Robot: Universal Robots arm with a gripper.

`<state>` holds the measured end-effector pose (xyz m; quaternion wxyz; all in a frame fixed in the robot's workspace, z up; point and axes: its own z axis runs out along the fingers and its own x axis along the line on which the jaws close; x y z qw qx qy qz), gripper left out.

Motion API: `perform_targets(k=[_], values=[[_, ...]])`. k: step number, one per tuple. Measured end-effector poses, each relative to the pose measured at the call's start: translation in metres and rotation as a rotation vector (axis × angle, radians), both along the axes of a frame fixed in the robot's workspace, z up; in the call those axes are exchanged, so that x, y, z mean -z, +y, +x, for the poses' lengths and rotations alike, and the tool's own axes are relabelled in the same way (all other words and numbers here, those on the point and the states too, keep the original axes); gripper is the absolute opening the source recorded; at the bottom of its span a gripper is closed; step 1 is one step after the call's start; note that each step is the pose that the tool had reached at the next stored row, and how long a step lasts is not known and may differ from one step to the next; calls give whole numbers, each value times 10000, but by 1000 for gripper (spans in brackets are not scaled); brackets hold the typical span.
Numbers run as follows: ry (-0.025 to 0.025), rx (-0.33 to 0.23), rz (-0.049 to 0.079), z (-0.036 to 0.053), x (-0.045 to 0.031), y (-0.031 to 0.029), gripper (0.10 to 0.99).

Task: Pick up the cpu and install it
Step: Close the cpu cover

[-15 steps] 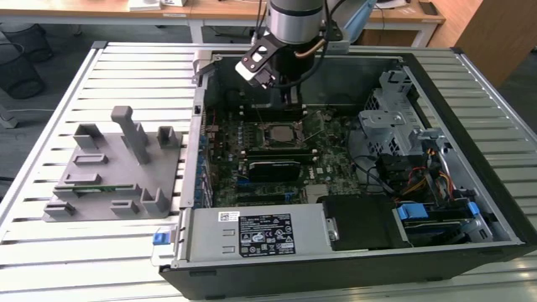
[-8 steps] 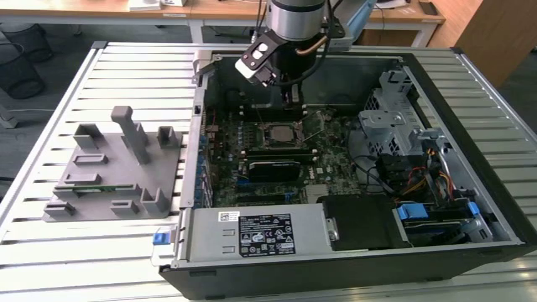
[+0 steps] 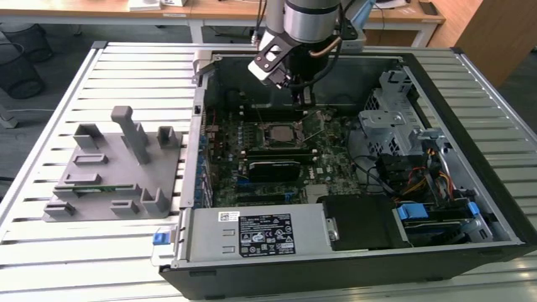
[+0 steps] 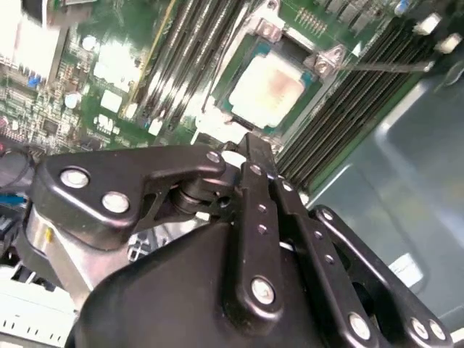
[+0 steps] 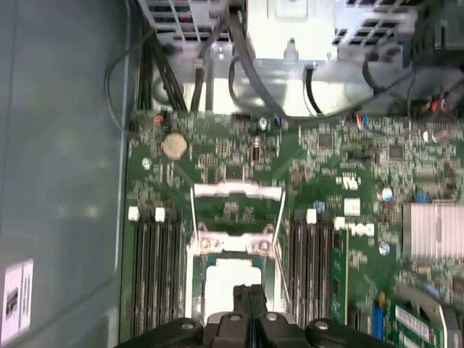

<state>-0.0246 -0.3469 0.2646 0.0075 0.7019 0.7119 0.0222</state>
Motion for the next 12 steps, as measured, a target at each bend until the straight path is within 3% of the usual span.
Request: perform_targets(k=[5, 12], values=[[6, -11, 7, 180, 15, 5, 106], [8, -166, 8, 310, 44, 10, 106]])
